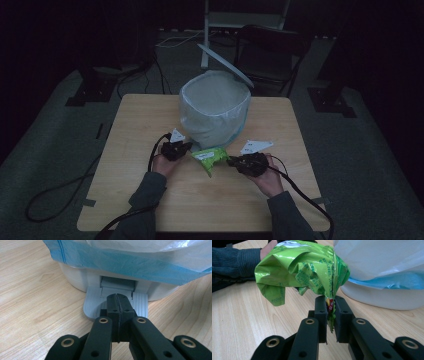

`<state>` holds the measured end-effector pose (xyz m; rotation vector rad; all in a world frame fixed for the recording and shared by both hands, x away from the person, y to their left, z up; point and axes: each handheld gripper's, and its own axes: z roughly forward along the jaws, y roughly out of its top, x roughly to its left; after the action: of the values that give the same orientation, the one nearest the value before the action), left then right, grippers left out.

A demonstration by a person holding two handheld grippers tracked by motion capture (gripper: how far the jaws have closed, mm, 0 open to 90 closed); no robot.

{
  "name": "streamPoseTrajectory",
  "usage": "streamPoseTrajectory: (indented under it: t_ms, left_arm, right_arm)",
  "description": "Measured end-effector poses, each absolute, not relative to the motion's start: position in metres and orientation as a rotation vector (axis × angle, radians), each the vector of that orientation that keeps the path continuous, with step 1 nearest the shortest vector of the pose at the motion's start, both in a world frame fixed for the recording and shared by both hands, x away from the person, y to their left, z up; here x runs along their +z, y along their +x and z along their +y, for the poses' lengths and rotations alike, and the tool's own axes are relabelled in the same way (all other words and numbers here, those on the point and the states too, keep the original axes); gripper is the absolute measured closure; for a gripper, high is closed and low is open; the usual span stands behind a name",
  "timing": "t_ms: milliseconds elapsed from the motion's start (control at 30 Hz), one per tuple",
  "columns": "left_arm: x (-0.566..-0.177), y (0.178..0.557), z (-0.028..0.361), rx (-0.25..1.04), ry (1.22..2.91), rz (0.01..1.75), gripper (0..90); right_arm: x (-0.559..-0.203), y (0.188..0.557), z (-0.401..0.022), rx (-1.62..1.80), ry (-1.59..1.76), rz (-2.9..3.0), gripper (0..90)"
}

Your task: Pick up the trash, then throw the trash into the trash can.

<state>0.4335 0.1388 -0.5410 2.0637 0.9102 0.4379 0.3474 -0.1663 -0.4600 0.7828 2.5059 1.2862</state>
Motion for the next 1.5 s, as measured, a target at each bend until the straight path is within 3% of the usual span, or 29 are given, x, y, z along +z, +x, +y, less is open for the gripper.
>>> streamPoseTrajectory:
  t_ms: [1500]
  left_arm:
    - [-0.541,0.434,0.139,0.433,2.06,0.913,90.0]
  right_arm:
    - [-0.427,0.339,-0.174,1.351,0.712,2.451,82.2]
